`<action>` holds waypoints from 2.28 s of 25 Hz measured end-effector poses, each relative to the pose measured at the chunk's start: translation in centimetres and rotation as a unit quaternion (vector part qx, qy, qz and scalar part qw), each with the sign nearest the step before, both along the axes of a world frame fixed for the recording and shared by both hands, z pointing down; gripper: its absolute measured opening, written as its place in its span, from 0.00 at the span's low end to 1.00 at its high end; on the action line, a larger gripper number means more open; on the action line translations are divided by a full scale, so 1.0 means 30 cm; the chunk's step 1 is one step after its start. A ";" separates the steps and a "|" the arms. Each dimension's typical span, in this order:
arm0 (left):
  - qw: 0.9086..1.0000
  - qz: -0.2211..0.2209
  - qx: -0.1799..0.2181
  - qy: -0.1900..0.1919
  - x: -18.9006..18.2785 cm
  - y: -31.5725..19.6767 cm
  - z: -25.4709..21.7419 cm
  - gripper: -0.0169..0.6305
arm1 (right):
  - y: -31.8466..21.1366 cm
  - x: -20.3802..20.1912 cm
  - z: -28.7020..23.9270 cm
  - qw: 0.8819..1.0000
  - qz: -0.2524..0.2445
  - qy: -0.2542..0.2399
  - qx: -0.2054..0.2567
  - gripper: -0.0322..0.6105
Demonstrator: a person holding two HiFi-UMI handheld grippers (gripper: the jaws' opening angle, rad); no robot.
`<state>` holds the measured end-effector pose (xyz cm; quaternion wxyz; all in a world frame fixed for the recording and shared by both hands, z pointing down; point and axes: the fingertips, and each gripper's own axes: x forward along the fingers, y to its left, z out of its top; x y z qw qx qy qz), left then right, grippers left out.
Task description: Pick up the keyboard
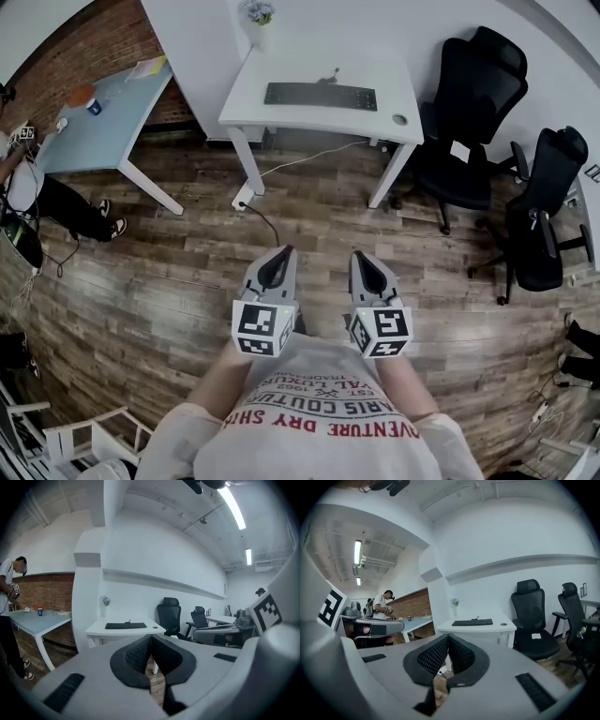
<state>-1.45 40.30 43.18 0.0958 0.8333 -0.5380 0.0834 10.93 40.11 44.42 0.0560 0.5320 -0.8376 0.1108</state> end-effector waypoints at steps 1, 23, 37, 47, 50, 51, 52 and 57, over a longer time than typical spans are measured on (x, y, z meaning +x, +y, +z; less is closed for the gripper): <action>1.000 0.000 0.001 0.000 -0.006 -0.023 0.006 0.07 | -0.022 -0.001 0.008 1.000 0.003 0.001 -0.001 0.09; 0.999 0.046 0.011 0.012 -0.375 -1.020 -0.036 0.07 | -0.965 -0.289 -0.004 0.996 0.090 0.005 -0.017 0.09; 0.999 0.029 -0.012 0.014 -0.404 -1.382 0.053 0.07 | -1.333 -0.252 0.100 0.994 0.096 0.011 -0.052 0.09; 0.999 -0.037 -0.017 0.005 -0.255 -1.737 0.042 0.07 | -1.749 -0.041 0.098 0.997 0.056 0.014 -0.048 0.09; 0.998 -0.053 -0.020 0.005 -0.183 -1.846 0.032 0.07 | -1.868 0.027 0.083 0.998 0.039 0.019 -0.046 0.09; 0.998 -0.056 -0.021 0.005 -0.154 -1.881 0.033 0.07 | -1.905 0.047 0.079 0.998 0.032 0.022 -0.044 0.09; 0.998 -0.058 -0.023 0.005 -0.125 -1.913 0.037 0.07 | -1.940 0.065 0.078 0.998 0.027 0.026 -0.042 0.09; 0.997 -0.066 -0.044 0.015 -0.018 -2.032 0.081 0.07 | -2.083 0.143 0.108 0.998 0.006 0.027 -0.056 0.09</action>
